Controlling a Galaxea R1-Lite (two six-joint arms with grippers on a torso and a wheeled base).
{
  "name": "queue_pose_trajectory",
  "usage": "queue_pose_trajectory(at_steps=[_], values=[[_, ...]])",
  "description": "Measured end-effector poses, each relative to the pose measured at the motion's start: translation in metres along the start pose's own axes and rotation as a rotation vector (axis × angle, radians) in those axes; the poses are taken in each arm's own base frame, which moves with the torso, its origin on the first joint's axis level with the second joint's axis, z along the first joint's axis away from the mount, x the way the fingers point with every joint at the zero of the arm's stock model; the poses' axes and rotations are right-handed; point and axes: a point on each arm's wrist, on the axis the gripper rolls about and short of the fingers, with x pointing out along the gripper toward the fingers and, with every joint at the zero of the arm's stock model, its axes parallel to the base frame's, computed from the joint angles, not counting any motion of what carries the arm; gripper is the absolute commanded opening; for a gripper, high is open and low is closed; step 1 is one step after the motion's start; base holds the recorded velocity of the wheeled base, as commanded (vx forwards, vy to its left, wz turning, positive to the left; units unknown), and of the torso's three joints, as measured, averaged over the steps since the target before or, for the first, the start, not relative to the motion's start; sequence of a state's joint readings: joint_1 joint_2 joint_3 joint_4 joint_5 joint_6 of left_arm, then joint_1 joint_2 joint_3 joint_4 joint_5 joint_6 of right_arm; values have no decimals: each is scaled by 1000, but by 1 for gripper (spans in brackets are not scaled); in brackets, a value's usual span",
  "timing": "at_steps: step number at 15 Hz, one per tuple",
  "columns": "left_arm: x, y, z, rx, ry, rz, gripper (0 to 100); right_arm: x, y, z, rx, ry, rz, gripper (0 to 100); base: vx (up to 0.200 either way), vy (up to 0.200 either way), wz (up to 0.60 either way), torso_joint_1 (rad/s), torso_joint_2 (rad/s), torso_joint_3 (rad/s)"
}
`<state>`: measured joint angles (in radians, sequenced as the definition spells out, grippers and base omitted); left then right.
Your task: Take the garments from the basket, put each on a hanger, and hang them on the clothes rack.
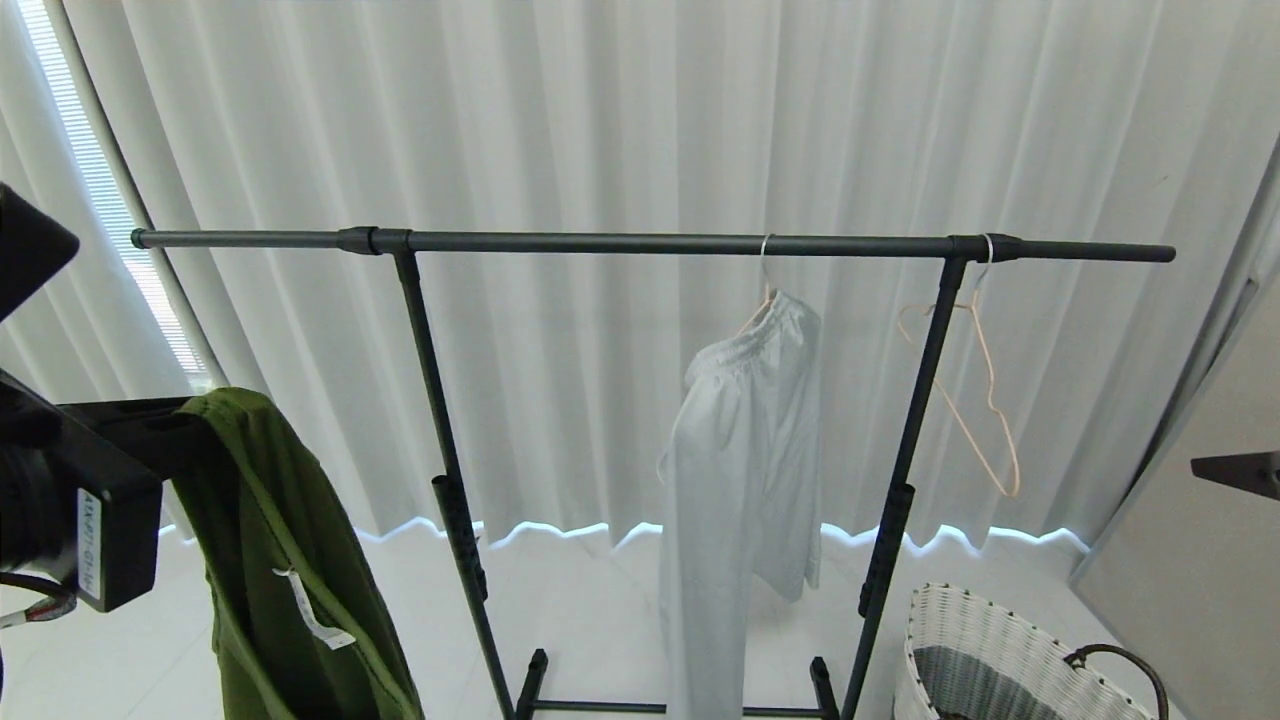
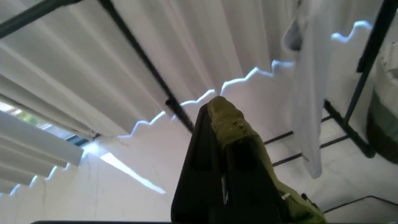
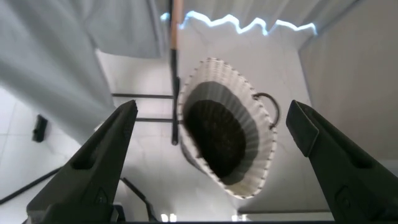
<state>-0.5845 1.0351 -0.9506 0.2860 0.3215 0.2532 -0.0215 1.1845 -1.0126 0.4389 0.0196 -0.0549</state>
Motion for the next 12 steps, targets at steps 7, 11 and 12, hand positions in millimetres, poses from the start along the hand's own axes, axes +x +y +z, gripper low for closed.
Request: queue_pose_trajectory(at_steps=[7, 11, 12], values=[[0, 0, 0, -1, -1, 3, 0, 0, 4, 3, -16, -30, 19, 100, 0, 0, 0, 0, 0, 0], [2, 1, 1, -4, 5, 8, 0, 5, 5, 9, -22, -107, 24, 100, 200, 0, 0, -2, 0, 5], [3, 1, 1, -5, 9, 10, 0, 6, 5, 9, -22, -113, 23, 100, 200, 0, 0, 12, 2, -2]])
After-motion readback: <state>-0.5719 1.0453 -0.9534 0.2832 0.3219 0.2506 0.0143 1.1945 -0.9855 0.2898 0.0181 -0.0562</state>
